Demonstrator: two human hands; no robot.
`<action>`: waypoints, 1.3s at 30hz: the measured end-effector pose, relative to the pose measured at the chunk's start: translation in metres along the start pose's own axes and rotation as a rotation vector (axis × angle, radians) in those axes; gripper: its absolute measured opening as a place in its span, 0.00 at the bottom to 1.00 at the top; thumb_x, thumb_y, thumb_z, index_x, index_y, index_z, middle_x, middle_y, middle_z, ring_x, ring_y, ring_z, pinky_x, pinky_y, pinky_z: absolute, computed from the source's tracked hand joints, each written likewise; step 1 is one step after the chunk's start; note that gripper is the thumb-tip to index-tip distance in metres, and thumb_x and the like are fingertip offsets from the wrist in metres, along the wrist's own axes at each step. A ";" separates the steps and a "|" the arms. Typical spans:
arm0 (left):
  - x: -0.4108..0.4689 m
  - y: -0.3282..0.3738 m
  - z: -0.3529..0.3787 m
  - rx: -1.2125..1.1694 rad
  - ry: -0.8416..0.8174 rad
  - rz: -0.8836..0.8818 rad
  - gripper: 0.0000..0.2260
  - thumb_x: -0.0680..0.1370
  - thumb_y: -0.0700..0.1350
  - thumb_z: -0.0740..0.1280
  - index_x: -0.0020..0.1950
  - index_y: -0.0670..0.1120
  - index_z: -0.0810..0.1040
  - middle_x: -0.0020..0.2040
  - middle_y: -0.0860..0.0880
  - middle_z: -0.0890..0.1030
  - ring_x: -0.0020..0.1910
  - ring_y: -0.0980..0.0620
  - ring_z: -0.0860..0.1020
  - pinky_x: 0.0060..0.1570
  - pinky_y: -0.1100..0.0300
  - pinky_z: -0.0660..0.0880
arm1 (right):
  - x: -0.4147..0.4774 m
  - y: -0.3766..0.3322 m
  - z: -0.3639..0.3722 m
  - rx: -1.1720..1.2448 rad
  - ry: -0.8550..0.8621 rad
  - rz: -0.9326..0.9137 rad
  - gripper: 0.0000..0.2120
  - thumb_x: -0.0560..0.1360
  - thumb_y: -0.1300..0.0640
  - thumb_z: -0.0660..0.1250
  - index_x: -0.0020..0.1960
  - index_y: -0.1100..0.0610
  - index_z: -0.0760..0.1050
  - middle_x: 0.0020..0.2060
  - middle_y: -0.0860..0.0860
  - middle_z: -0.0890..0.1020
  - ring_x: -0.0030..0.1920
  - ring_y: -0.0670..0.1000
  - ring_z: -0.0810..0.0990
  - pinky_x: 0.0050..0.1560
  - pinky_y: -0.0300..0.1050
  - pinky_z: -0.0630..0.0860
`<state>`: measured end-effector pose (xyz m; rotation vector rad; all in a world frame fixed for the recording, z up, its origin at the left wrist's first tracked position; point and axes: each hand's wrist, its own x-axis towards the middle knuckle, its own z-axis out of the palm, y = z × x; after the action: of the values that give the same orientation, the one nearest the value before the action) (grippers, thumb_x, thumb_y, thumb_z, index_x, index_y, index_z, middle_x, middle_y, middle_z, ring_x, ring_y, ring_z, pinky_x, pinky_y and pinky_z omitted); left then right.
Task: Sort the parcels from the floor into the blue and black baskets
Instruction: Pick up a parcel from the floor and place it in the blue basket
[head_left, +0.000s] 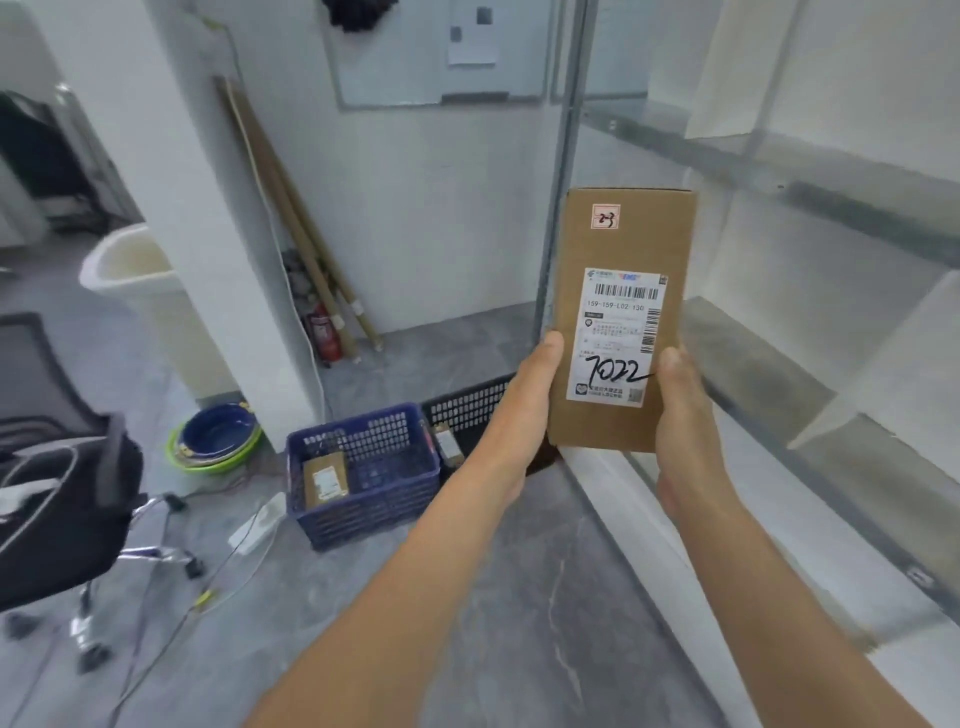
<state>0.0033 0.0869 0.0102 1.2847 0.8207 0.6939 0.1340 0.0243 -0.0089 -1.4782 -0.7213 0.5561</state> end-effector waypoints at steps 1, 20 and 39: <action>0.010 -0.004 -0.024 -0.005 0.040 -0.032 0.20 0.84 0.66 0.52 0.70 0.63 0.75 0.53 0.67 0.81 0.54 0.68 0.78 0.56 0.66 0.72 | 0.006 0.005 0.026 -0.006 -0.033 0.008 0.19 0.87 0.39 0.50 0.73 0.35 0.71 0.64 0.37 0.82 0.62 0.36 0.78 0.58 0.42 0.73; 0.180 -0.095 -0.279 -0.114 0.453 -0.419 0.18 0.84 0.65 0.54 0.52 0.62 0.82 0.43 0.63 0.87 0.48 0.61 0.83 0.55 0.58 0.78 | 0.144 0.141 0.311 -0.140 -0.449 0.318 0.18 0.87 0.40 0.53 0.72 0.37 0.73 0.60 0.34 0.82 0.53 0.28 0.78 0.56 0.41 0.71; 0.374 -0.222 -0.415 -0.176 0.601 -0.766 0.17 0.86 0.58 0.53 0.49 0.60 0.80 0.37 0.63 0.85 0.47 0.58 0.81 0.52 0.55 0.77 | 0.280 0.326 0.485 -0.409 -0.666 0.719 0.18 0.87 0.43 0.53 0.73 0.45 0.73 0.58 0.40 0.81 0.59 0.44 0.77 0.63 0.49 0.69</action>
<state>-0.1413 0.5844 -0.2951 0.5064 1.5856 0.5010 0.0028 0.5720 -0.3295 -1.9573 -0.8284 1.5733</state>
